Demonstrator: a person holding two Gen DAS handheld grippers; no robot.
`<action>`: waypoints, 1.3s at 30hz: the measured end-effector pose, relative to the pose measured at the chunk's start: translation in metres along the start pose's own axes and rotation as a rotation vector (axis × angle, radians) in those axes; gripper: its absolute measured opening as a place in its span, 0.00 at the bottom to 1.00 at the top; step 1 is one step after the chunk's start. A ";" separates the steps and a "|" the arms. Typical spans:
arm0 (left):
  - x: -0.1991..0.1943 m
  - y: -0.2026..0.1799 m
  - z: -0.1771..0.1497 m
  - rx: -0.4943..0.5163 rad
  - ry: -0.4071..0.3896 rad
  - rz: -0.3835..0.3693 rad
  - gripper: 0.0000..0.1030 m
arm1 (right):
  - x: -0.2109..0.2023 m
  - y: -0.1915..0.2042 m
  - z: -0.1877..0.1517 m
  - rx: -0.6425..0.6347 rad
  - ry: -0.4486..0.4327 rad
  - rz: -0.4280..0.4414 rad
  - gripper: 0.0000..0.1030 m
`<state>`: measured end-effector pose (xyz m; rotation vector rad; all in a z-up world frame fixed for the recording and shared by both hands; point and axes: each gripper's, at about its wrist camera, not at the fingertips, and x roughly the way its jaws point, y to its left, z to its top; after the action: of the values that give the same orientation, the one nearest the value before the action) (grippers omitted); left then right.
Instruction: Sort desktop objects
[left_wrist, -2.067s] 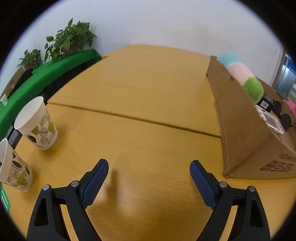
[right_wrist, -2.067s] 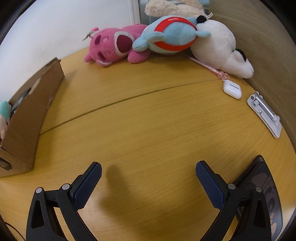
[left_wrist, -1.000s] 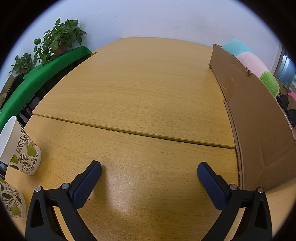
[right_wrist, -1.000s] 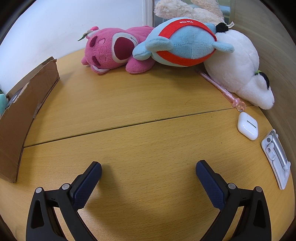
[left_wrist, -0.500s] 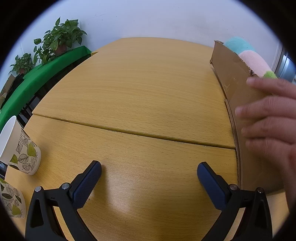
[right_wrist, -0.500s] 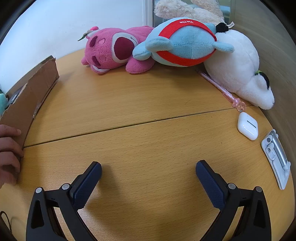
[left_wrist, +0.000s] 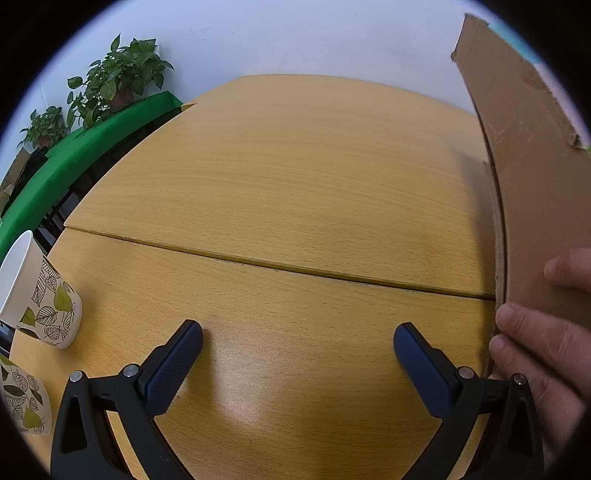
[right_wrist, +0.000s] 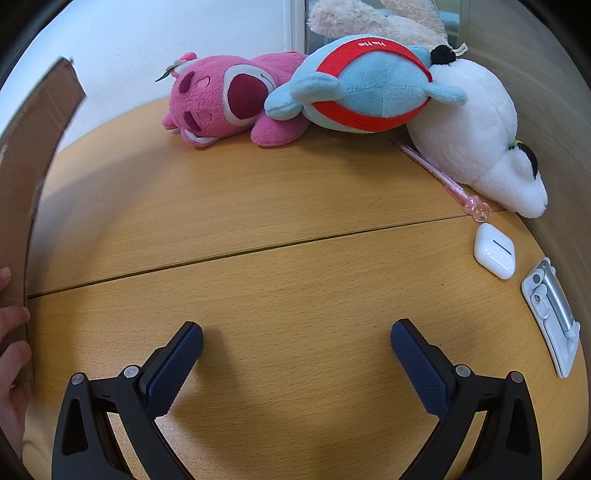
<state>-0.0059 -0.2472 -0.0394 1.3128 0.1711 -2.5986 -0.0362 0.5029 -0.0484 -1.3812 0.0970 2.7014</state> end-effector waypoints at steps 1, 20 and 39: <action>0.000 0.000 0.000 0.000 0.000 0.000 1.00 | 0.000 0.000 0.000 0.000 0.000 0.000 1.00; 0.001 0.000 0.000 -0.001 0.000 0.000 1.00 | 0.002 0.001 0.001 0.000 0.001 -0.001 1.00; 0.002 0.000 0.001 -0.002 0.000 0.000 1.00 | 0.003 0.001 0.002 0.002 0.000 -0.001 1.00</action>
<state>-0.0077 -0.2477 -0.0399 1.3125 0.1737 -2.5980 -0.0395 0.5021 -0.0497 -1.3809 0.0981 2.6993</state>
